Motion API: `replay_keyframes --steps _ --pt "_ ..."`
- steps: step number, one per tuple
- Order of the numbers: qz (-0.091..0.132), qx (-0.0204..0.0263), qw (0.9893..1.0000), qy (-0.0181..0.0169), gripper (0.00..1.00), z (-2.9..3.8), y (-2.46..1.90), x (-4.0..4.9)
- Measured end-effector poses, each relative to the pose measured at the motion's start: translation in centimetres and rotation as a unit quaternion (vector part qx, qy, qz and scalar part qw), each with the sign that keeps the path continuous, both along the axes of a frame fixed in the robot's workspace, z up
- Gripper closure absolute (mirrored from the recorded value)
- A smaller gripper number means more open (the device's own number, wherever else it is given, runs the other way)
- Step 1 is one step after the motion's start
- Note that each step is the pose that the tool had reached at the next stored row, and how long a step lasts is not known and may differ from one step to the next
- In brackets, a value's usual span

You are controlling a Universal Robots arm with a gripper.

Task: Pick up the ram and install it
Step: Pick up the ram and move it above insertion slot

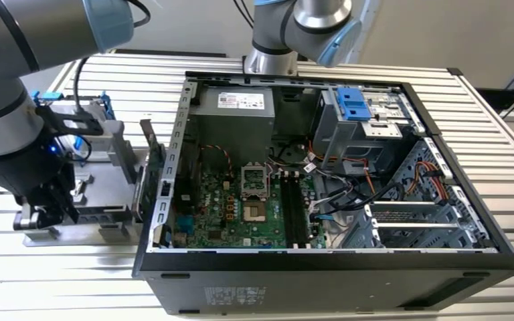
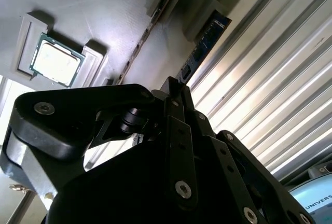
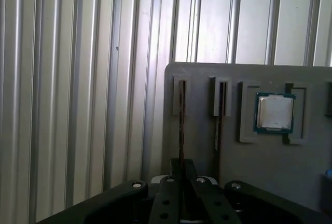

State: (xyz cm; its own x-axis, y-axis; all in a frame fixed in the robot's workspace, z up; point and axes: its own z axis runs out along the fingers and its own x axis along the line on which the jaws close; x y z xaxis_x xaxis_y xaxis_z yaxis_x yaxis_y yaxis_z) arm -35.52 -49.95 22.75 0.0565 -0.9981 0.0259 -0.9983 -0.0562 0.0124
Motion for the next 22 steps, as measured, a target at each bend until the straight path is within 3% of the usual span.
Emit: replay_keyframes --steps 22 --pt "0.000 0.0000 1.0000 0.0000 1.00 1.19 0.00 0.00"
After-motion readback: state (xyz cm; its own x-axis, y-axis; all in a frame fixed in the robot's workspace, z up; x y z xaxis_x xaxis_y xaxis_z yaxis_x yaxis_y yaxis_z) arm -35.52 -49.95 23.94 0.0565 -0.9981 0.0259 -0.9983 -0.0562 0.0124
